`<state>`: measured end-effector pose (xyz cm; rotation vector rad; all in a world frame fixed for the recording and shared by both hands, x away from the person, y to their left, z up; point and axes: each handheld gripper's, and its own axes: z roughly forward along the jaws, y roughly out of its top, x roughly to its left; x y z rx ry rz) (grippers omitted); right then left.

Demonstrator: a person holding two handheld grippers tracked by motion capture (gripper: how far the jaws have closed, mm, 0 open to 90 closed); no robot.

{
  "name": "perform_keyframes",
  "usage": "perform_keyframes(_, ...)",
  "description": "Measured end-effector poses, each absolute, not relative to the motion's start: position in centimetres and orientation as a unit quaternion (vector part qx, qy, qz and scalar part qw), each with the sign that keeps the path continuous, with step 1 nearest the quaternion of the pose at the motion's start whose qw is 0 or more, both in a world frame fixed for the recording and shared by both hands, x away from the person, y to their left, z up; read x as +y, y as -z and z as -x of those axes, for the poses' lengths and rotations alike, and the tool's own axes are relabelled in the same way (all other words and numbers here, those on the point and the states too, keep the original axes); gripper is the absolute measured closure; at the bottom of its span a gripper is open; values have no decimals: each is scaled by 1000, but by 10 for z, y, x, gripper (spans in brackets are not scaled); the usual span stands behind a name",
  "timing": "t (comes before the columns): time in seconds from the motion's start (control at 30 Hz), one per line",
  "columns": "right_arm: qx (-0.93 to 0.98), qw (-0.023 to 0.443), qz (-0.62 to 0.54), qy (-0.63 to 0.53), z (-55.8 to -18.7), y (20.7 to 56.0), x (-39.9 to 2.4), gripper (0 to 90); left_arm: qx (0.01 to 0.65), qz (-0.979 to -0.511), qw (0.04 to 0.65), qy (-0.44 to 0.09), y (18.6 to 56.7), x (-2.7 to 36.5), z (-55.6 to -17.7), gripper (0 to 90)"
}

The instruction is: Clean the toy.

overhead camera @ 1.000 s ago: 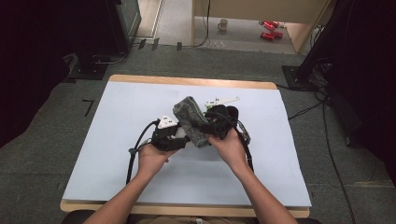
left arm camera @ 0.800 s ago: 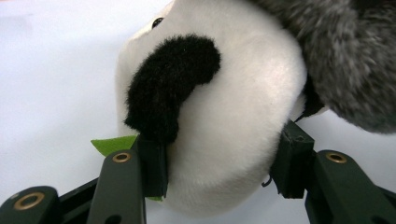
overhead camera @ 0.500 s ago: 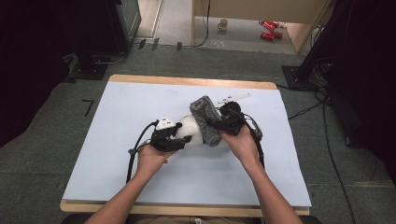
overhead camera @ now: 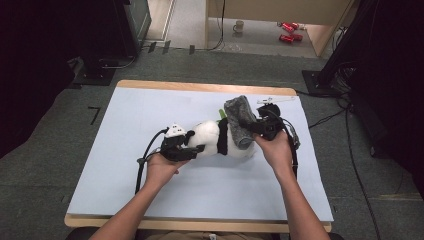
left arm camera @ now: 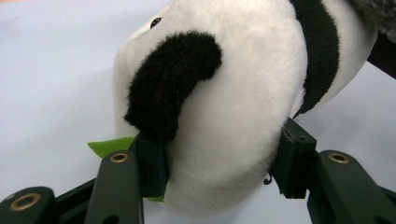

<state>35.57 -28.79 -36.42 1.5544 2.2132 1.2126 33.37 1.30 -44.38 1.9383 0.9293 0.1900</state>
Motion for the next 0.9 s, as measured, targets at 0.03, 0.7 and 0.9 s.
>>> perform_keyframes(0.03, 740, 90, -527, -409, -356, 364, -292, 787, 380, -791, 473, -77, 444, 13, -334, 472)
perform_keyframes(0.7, 706, 72, -530, -464, -347, 344, -311, 788, 392, -782, 479, -70, 446, 15, -336, 470)
perform_keyframes(0.9, 725, 59, -486, -485, -341, 333, -274, 785, 392, -781, 478, -85, 446, 13, -330, 469)
